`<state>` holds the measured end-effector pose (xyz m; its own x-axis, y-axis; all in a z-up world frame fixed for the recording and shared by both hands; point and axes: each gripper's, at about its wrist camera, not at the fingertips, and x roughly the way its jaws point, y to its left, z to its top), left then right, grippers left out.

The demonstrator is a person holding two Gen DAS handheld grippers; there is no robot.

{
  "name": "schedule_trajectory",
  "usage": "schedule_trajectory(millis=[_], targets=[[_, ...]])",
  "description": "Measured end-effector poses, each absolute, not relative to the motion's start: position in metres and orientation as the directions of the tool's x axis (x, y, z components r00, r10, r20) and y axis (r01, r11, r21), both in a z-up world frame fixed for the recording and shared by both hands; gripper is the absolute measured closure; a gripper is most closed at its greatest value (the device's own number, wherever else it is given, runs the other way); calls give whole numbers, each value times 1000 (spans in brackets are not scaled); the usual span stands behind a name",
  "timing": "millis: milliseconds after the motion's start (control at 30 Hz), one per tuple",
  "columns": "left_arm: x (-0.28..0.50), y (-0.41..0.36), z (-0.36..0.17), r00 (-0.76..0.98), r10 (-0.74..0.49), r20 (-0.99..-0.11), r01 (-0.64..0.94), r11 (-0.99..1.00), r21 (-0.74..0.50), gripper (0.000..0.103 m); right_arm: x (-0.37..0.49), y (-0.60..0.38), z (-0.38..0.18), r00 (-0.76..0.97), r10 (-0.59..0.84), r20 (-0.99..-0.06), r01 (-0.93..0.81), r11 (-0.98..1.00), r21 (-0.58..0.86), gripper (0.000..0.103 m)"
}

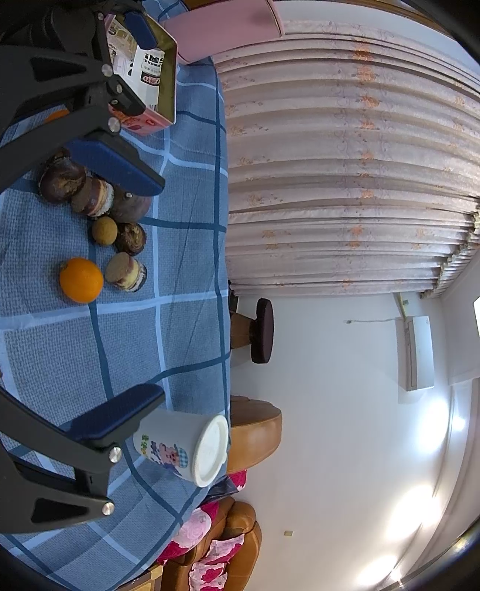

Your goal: Organize fruits

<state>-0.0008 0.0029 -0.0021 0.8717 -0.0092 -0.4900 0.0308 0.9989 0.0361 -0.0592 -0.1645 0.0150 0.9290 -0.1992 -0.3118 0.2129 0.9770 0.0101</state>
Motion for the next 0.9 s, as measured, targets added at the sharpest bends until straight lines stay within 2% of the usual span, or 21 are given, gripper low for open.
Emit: schedule_trajectory(millis=[900], targets=[[-1,4,-3,871,-8,-492,28,999,33,9,-60,-163,16,930,-199,-311,211,977,7,0]])
